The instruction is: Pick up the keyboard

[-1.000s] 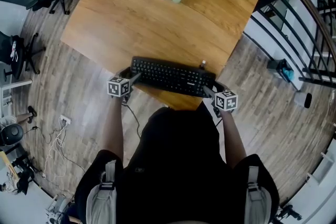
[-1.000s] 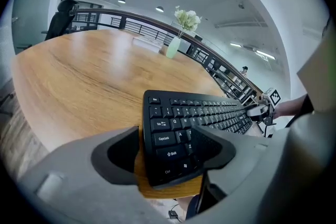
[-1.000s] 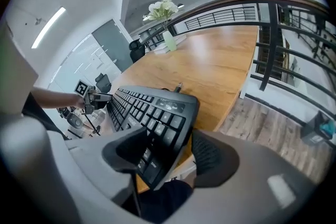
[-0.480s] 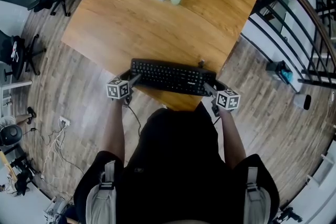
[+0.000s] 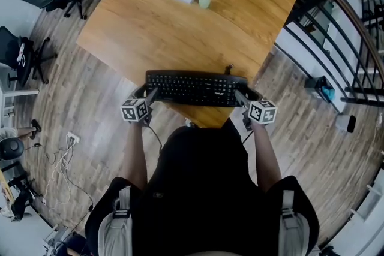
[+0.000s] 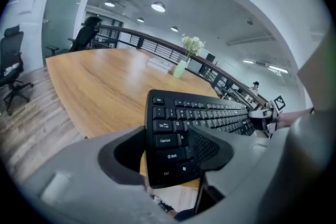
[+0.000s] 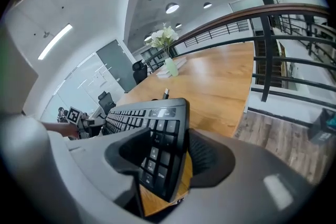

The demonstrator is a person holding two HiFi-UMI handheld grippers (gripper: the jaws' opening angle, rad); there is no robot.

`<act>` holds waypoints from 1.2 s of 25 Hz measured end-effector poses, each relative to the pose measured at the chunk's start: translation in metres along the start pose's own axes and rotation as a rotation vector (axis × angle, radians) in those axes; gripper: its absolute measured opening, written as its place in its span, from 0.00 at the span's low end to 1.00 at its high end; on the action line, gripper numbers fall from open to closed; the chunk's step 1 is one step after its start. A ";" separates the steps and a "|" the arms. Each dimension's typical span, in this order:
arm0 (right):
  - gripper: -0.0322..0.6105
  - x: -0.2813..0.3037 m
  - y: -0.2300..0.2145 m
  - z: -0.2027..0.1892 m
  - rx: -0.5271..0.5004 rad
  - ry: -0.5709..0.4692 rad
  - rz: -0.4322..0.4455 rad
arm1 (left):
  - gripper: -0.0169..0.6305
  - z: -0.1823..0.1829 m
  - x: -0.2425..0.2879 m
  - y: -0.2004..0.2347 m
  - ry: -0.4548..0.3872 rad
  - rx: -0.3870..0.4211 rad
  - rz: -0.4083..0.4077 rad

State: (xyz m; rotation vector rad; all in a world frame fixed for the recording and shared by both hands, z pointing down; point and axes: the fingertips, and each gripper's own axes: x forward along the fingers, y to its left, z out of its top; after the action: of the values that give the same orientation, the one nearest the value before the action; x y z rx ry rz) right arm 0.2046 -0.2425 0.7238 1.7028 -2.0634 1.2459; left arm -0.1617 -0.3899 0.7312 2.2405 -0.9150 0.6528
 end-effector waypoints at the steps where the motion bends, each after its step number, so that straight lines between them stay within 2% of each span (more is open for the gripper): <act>1: 0.39 -0.002 0.003 0.002 -0.008 -0.008 0.003 | 0.42 0.002 -0.006 -0.001 -0.013 0.005 0.011; 11: 0.39 -0.034 0.034 0.026 -0.064 -0.096 0.039 | 0.42 0.028 -0.056 -0.019 -0.122 0.058 0.049; 20: 0.39 -0.069 0.064 0.055 -0.137 -0.199 0.048 | 0.42 0.060 -0.103 -0.039 -0.271 0.099 0.044; 30: 0.39 -0.083 0.089 0.078 -0.217 -0.271 0.056 | 0.42 0.072 -0.141 -0.047 -0.362 0.115 0.065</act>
State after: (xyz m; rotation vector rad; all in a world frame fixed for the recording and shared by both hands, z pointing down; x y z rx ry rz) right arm 0.1805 -0.2377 0.5816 1.8045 -2.3128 0.8041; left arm -0.2022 -0.3524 0.5757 2.4898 -1.1531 0.3369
